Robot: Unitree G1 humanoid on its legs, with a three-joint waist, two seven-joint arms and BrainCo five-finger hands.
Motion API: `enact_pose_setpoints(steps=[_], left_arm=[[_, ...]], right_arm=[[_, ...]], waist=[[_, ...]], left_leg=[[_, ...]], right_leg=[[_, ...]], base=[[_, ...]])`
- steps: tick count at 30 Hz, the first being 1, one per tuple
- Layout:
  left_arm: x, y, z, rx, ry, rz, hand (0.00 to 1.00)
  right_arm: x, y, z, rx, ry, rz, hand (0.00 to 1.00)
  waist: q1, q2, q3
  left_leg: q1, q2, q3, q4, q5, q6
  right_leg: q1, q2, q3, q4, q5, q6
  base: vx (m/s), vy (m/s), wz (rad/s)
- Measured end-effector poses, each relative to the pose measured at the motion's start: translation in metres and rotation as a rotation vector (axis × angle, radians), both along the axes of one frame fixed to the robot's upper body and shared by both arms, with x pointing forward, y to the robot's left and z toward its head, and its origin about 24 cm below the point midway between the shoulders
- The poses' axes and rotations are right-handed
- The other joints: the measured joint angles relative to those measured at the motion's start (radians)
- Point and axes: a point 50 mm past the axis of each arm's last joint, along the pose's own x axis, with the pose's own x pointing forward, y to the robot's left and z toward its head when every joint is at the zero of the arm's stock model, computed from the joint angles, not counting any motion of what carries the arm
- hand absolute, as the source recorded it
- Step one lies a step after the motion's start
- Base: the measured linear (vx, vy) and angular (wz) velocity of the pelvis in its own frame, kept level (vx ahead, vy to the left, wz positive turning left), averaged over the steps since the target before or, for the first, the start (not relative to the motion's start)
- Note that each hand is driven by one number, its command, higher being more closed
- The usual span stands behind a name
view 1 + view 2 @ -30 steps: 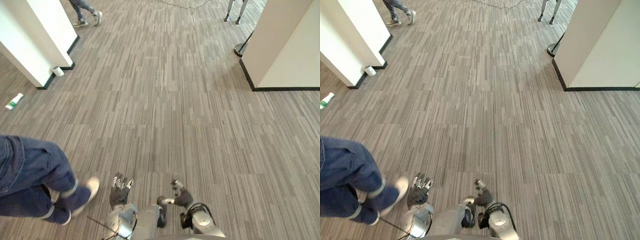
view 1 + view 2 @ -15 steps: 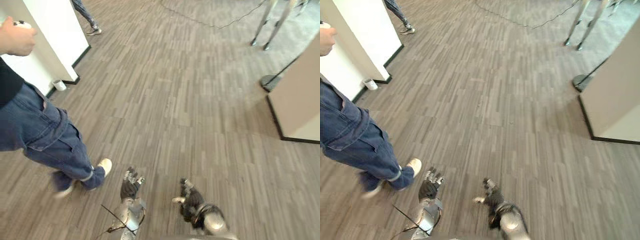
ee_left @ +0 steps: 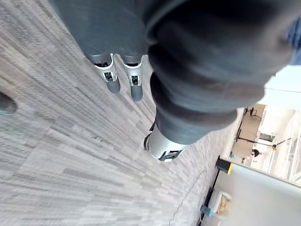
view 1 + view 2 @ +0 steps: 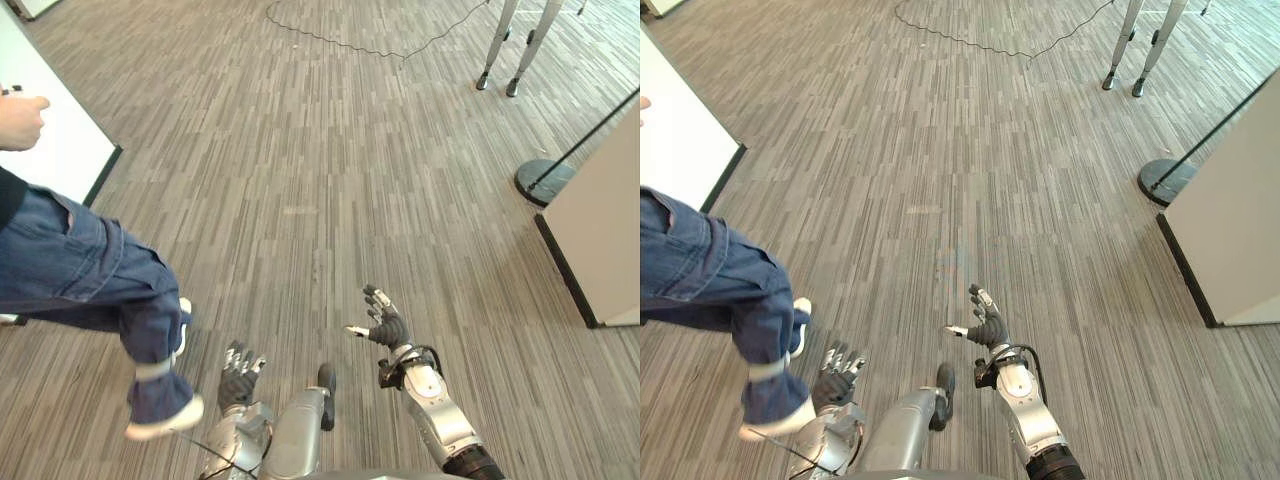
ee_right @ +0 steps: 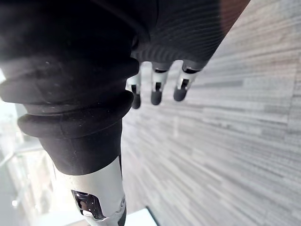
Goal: Organize washtable
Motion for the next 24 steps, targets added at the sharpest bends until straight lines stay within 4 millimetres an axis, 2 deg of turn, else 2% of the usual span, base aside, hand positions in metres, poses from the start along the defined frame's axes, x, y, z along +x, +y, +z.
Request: enact_pose_setpoints(steps=[1, 2, 3, 4, 5, 7, 8, 9, 10, 11, 12, 13, 14, 15, 16, 17, 18, 19, 20, 21, 22, 23, 24], left_arm=[[0.001, -0.001, 0.001, 0.002, -0.004, -0.007, 0.0], [0.004, -0.002, 0.001, 0.004, -0.009, -0.02, 0.0], [0.011, -0.005, 0.005, 0.011, -0.032, -0.05, 0.0], [0.019, -0.008, 0.009, 0.014, -0.057, -0.068, 0.0], [0.026, -0.007, 0.013, 0.027, -0.08, -0.082, 0.0], [0.04, -0.007, 0.02, 0.055, -0.12, -0.131, 0.0], [0.048, -0.011, 0.023, 0.064, -0.138, -0.166, 0.0], [0.051, -0.013, 0.024, 0.064, -0.149, -0.179, 0.0], [0.053, -0.015, 0.026, 0.062, -0.164, -0.199, 0.0], [0.052, -0.016, 0.023, 0.064, -0.152, -0.211, 0.0], [0.042, -0.015, 0.011, 0.063, -0.091, -0.217, 0.0], [0.036, -0.016, 0.006, 0.058, -0.064, -0.218, 0.0], [0.032, -0.023, -0.001, 0.025, -0.032, -0.221, 0.0], [0.03, -0.031, -0.005, -0.013, -0.016, -0.224, 0.0], [0.028, -0.035, -0.007, -0.034, -0.008, -0.215, 0.0], [0.019, -0.035, -0.013, -0.05, 0.023, -0.194, 0.0], [0.02, -0.034, -0.013, -0.054, 0.027, -0.187, 0.0], [0.024, -0.032, -0.011, -0.049, 0.016, -0.18, 0.0], [0.026, -0.026, -0.009, -0.042, 0.005, -0.153, 0.0], [0.025, -0.025, -0.01, -0.043, 0.012, -0.142, 0.0], [0.023, -0.026, -0.01, -0.047, 0.017, -0.138, 0.0], [0.02, -0.025, -0.01, -0.046, 0.018, -0.133, 0.0], [0.016, -0.021, -0.009, -0.042, 0.015, -0.116, 0.0]], right_arm=[[-0.002, -0.005, -0.007, -0.002, 0.029, -0.016, 0.0], [-0.005, -0.011, -0.018, -0.016, 0.082, -0.034, 0.0], [-0.01, -0.014, -0.028, -0.056, 0.125, -0.06, 0.0], [-0.013, -0.018, -0.031, -0.083, 0.136, -0.073, 0.0], [-0.013, -0.018, -0.031, -0.092, 0.135, -0.081, 0.0], [-0.011, -0.015, -0.026, -0.072, 0.113, -0.09, 0.0], [-0.01, -0.014, -0.022, -0.059, 0.097, -0.095, 0.0], [-0.009, -0.013, -0.02, -0.048, 0.09, -0.097, 0.0], [-0.008, -0.01, -0.015, -0.02, 0.075, -0.097, 0.0], [-0.008, -0.007, -0.013, 0.008, 0.071, -0.087, 0.0], [-0.017, 0.001, -0.022, 0.057, 0.124, -0.075, 0.0], [-0.025, 0.002, -0.029, 0.124, 0.173, -0.09, 0.0], [-0.037, -0.005, -0.04, 0.23, 0.25, -0.127, 0.0], [-0.053, -0.016, -0.053, 0.304, 0.347, -0.154, 0.0], [-0.059, -0.021, -0.056, 0.302, 0.379, -0.146, 0.0], [-0.061, -0.024, -0.057, 0.269, 0.389, -0.115, 0.0], [-0.054, -0.028, -0.052, 0.208, 0.326, -0.168, 0.0], [-0.049, -0.029, -0.049, 0.202, 0.301, -0.2, 0.0], [-0.036, -0.032, -0.042, 0.245, 0.266, -0.228, 0.0], [-0.026, -0.035, -0.033, 0.188, 0.193, -0.239, 0.0], [-0.021, -0.038, -0.027, 0.169, 0.152, -0.243, 0.0], [-0.011, -0.044, -0.014, 0.134, 0.064, -0.245, 0.0], [-0.007, -0.047, -0.004, 0.112, -0.002, -0.238, 0.0]], waist=[[-0.011, 0.003, 0.006], [-0.032, 0.021, 0.015], [-0.066, 0.04, 0.018], [-0.08, 0.048, 0.017], [-0.094, 0.055, 0.021], [-0.119, 0.054, 0.025], [-0.128, 0.053, 0.025], [-0.133, 0.05, 0.024], [-0.136, 0.031, 0.013], [-0.139, 0.026, 0.007], [-0.155, 0.008, -0.013], [-0.163, 0.006, -0.032], [-0.18, 0.039, -0.042], [-0.174, 0.108, -0.044], [-0.164, 0.149, -0.031], [-0.142, 0.192, -0.013], [-0.148, 0.204, -0.001], [-0.145, 0.187, 0.012], [-0.127, 0.143, 0.042], [-0.11, 0.11, 0.05], [-0.094, 0.1, 0.052], [-0.078, 0.095, 0.05], [-0.065, 0.093, 0.05]], left_leg=[[0.07, -0.016, -0.008, -0.007, -0.042, 0.002], [0.181, -0.029, -0.035, -0.04, -0.084, 0.007], [0.278, -0.03, -0.074, -0.087, -0.112, 0.013], [0.34, -0.03, -0.107, -0.129, -0.129, 0.017], [0.389, -0.028, -0.13, -0.166, -0.14, 0.017], [0.464, -0.016, -0.181, -0.201, -0.175, 0.001], [0.517, -0.006, -0.212, -0.217, -0.208, -0.017], [0.545, -0.002, -0.226, -0.232, -0.225, -0.028], [0.607, -0.003, -0.243, -0.264, -0.254, -0.059], [0.653, 0.001, -0.256, -0.263, -0.276, -0.094], [0.664, 0.001, -0.289, -0.131, -0.291, -0.122], [0.641, 0.0, -0.306, -0.037, -0.291, -0.125], [0.586, 0.028, -0.325, 0.156, -0.259, -0.182], [0.489, 0.095, -0.306, 0.404, -0.086, -0.312], [0.451, 0.138, -0.269, 0.495, 0.071, -0.301], [0.379, 0.22, -0.202, 0.643, 0.265, -0.237], [0.254, 0.274, -0.182, 0.823, 0.15, -0.149], [0.203, 0.286, -0.171, 0.867, 0.093, -0.113], [0.132, 0.282, -0.143, 0.865, 0.01, -0.085], [0.088, 0.25, -0.14, 0.767, -0.057, -0.102], [0.074, 0.222, -0.148, 0.675, -0.085, -0.117], [0.058, 0.16, -0.18, 0.441, -0.117, -0.137], [0.053, 0.113, -0.219, 0.212, -0.112, -0.156]], right_leg=[[-0.047, -0.015, -0.028, 0.142, 0.001, -0.01], [-0.092, -0.023, -0.094, 0.256, -0.032, -0.058], [-0.146, -0.03, -0.175, 0.299, -0.074, -0.109], [-0.209, -0.026, -0.225, 0.288, -0.112, -0.128], [-0.282, -0.013, -0.265, 0.234, -0.146, -0.132], [-0.393, 0.011, -0.305, -0.009, -0.171, -0.105], [-0.429, 0.028, -0.323, -0.263, -0.126, -0.069], [-0.437, 0.032, -0.335, -0.415, -0.076, -0.049], [-0.459, 0.033, -0.349, -0.635, -0.002, -0.014], [-0.494, 0.035, -0.356, -0.671, 0.012, -0.017], [-0.508, 0.049, -0.374, -0.673, 0.042, -0.092], [-0.499, 0.062, -0.384, -0.675, 0.068, -0.153], [-0.477, 0.089, -0.378, -0.649, 0.216, -0.253], [-0.454, 0.128, -0.405, -0.585, 0.253, -0.26], [-0.427, 0.163, -0.401, -0.564, 0.205, -0.233], [-0.357, 0.239, -0.358, -0.591, 0.162, -0.246], [-0.286, 0.273, -0.353, -0.62, 0.145, -0.25], [-0.243, 0.281, -0.335, -0.638, 0.134, -0.259], [-0.147, 0.283, -0.283, -0.685, 0.13, -0.266], [-0.066, 0.276, -0.231, -0.729, 0.129, -0.266], [-0.033, 0.27, -0.199, -0.742, 0.126, -0.266], [0.012, 0.257, -0.141, -0.758, 0.109, -0.253], [0.037, 0.241, -0.09, -0.758, 0.055, -0.218]], base=[[0.55, 0.234, 0.16], [0.67, 0.255, 0.47], [0.66, 0.232, 0.65], [0.66, 0.182, 0.72], [0.67, 0.12, 0.72], [0.67, 0.051, 0.79], [0.56, -0.02, 0.72], [0.91, -0.086, 0.82], [0.79, -0.098, 0.64], [1.18, -0.165, 0.81], [0.92, -0.156, 0.71], [1.15, -0.223, 0.88], [0.97, -0.211, 0.73], [0.92, -0.175, 0.42], [0.68, -0.086, -0.52], [0.78, -0.066, -0.91], [0.78, -0.073, -0.85], [0.93, -0.112, -0.6], [0.75, -0.086, -0.81], [0.73, -0.057, -0.99], [0.68, 0.013, -1.24], [0.62, 0.097, -1.44], [0.58, 0.127, -1.48]])
